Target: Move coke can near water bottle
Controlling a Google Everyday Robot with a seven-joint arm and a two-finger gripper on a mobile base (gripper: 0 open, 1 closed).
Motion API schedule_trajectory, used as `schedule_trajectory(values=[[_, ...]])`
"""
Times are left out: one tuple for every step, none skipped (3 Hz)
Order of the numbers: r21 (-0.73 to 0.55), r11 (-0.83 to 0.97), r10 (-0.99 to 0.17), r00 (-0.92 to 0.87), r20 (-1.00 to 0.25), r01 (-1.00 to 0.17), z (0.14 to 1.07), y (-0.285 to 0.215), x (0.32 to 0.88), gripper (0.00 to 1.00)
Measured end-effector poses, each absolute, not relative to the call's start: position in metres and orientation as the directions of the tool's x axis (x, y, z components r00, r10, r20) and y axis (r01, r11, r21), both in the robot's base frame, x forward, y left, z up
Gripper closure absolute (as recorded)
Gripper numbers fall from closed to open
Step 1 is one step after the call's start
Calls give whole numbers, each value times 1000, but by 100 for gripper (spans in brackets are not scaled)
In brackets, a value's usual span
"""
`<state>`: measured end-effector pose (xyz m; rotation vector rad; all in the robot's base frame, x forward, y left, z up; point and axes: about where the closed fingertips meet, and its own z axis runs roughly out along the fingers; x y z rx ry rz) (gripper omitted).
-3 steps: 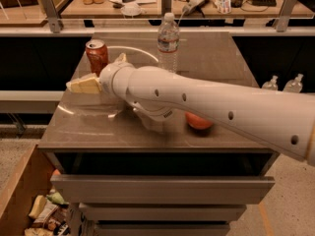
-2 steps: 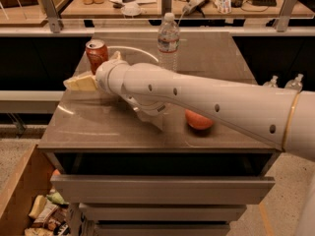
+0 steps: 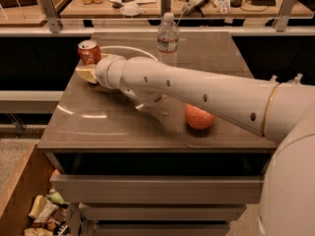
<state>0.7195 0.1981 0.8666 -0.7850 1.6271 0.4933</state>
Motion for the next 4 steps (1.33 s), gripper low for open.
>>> schedule_trajectory(values=[[-101, 683, -230, -82, -970, -723, 872, 195, 723, 72], [-53, 698, -224, -147, -963, -714, 885, 183, 706, 96], [-33, 741, -212, -187, -959, -671, 899, 155, 680, 100], [-58, 804, -215, -199, -956, -591, 898, 122, 657, 100]])
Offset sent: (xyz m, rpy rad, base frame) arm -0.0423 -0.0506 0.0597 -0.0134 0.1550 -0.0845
